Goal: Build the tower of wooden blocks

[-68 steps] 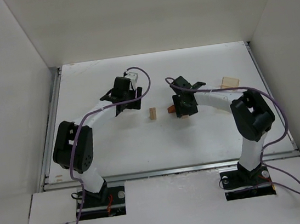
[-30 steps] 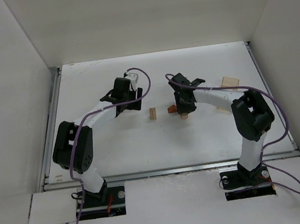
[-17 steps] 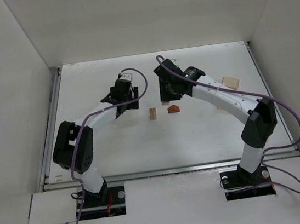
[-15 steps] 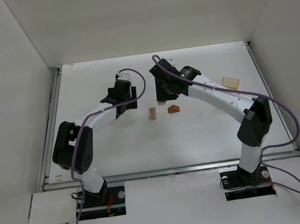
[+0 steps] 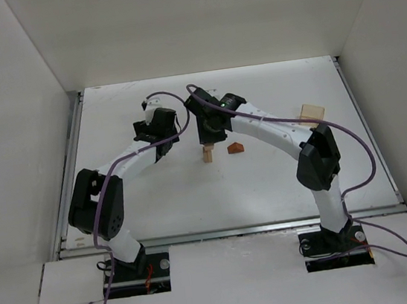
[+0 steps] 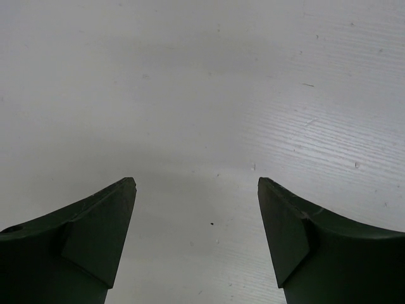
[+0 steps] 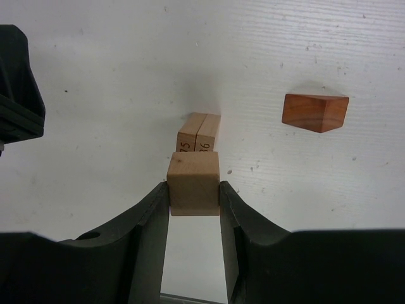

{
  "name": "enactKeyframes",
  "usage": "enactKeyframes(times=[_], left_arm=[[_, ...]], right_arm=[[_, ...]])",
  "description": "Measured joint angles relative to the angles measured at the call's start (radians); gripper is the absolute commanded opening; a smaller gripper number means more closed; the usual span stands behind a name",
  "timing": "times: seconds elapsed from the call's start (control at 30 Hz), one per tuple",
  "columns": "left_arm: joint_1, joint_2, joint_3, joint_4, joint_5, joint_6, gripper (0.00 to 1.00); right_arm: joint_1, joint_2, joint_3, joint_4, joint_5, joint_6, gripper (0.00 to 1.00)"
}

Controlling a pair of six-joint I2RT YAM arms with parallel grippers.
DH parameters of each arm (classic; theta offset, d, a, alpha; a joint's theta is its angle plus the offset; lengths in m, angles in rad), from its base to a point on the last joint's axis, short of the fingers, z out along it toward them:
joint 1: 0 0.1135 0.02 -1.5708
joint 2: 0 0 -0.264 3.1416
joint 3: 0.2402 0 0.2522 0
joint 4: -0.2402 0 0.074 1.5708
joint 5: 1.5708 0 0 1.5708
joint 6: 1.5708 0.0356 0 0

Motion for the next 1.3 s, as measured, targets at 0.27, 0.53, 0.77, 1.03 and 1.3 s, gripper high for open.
enactKeyframes(times=[0.27, 0.53, 0.77, 1.03, 1.3], left_arm=[[0.000, -0.002, -0.005, 0.002, -0.013, -0.006, 0.75], [0.000, -0.003, -0.006, 0.002, -0.010, -0.006, 0.77], [0.000, -0.003, -0.008, 0.003, -0.004, -0.006, 0.77], [0.000, -0.003, -0.016, 0.008, 0.002, -0.004, 0.77], [0.000, -0.003, -0.018, 0.017, 0.005, -0.003, 0.77]], right_arm=[[0.000, 0.014, 0.025, -0.001, -0.004, 0.000, 0.00], [0.000, 0.070, 0.042, -0.006, -0.006, 0.005, 0.00], [0.000, 0.072, 0.046, -0.008, -0.006, 0.015, 0.00], [0.000, 0.072, 0.046, -0.008, -0.006, 0.023, 0.01], [0.000, 0.072, 0.046, -0.008, 0.002, 0.028, 0.02]])
